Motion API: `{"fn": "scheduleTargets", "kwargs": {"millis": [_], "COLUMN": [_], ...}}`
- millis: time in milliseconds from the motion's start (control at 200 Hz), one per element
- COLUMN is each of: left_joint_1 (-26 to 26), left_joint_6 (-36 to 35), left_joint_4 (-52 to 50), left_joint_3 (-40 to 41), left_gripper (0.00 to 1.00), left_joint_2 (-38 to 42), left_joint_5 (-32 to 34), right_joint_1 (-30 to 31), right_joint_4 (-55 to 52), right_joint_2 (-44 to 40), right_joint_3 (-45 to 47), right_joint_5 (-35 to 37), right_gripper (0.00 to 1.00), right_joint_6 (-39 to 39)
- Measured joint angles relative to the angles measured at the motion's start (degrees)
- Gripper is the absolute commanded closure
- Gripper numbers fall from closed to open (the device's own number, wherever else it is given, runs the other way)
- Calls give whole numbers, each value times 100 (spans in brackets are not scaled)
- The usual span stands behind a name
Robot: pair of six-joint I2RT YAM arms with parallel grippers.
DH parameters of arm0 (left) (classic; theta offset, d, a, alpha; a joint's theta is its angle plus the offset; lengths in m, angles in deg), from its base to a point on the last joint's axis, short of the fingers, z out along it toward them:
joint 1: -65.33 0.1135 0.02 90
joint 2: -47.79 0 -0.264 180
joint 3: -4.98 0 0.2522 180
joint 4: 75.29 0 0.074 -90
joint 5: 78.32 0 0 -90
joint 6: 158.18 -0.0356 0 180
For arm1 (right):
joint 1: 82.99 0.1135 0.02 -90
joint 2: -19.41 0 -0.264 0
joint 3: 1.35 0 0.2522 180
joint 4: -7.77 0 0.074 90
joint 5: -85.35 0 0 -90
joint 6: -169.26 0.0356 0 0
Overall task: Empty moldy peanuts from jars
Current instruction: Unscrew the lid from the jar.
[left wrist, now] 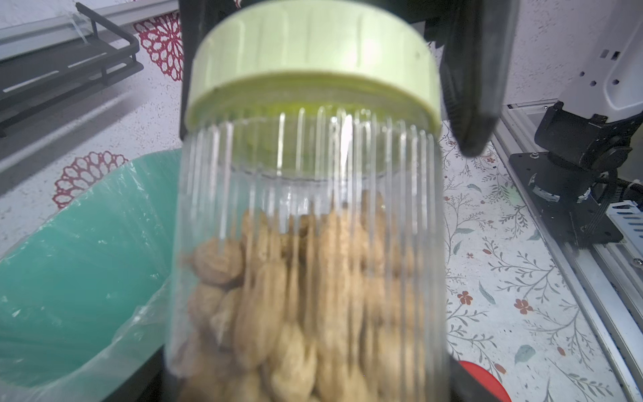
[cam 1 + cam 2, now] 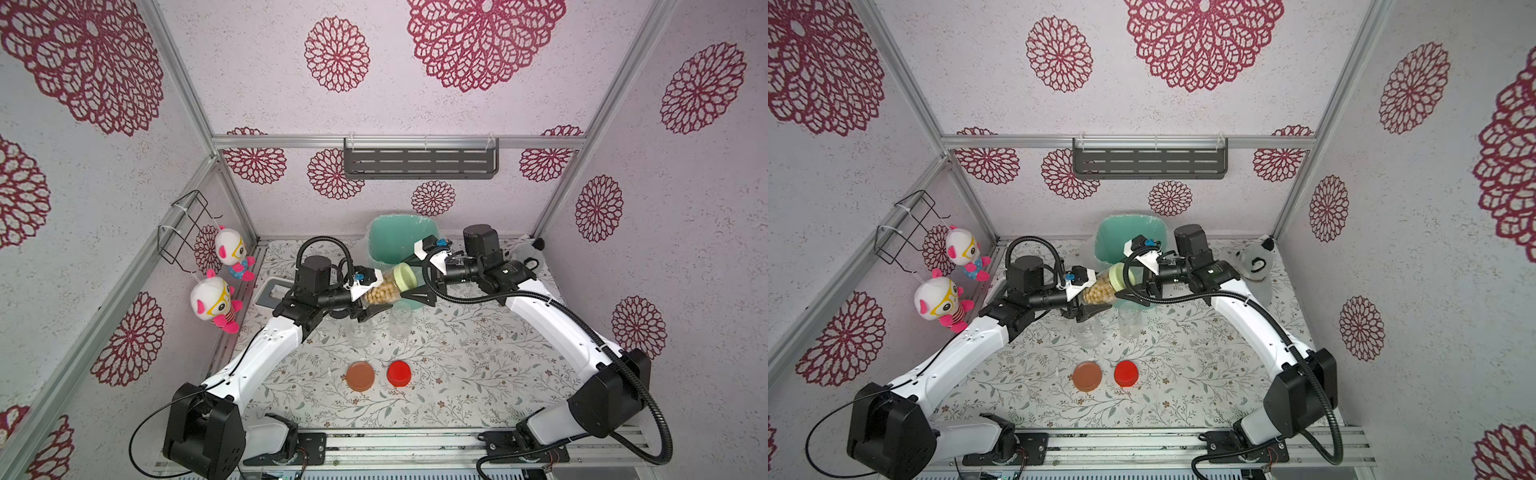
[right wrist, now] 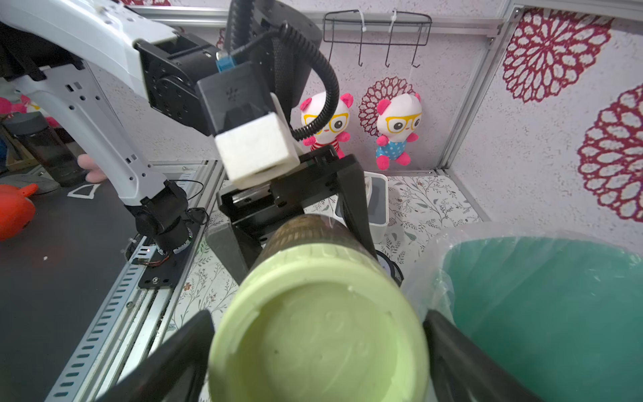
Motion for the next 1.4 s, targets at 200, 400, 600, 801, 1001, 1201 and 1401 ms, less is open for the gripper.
{"fn": "scheduleTargets", "kwargs": {"millis": [200,400,600,801,1001,1201,1401], "left_joint_1": [87,87,87,87,61,44,22], "left_joint_6": [59,70,94,107,87,79,81], "left_joint_4": [-61,-46,39,184,538,804,1058], "left_joint_3": [0,0,2,13,243,485,501], "left_gripper": [100,100,100,100,100,100,100], "left_joint_2": [-37,-37,-35,-31,20,109,195], "left_joint_5": [81,205,361,544,968,1379,1567], "right_joint_1": [28,81,96,96,103,140,256], "right_joint_4": [647,1486,2546,3189,2833,2603,2393], "right_joint_2": [-48,-262,-745,-931,-844,-804,-584], "right_joint_3": [361,863,1478,1663,1228,1058,1064], "right_joint_5": [70,396,765,1235,1906,2533,2863], "right_gripper": [1,1,1,1,1,1,1], "right_joint_6": [223,909,1937,3139,4653,5849,6487]}}
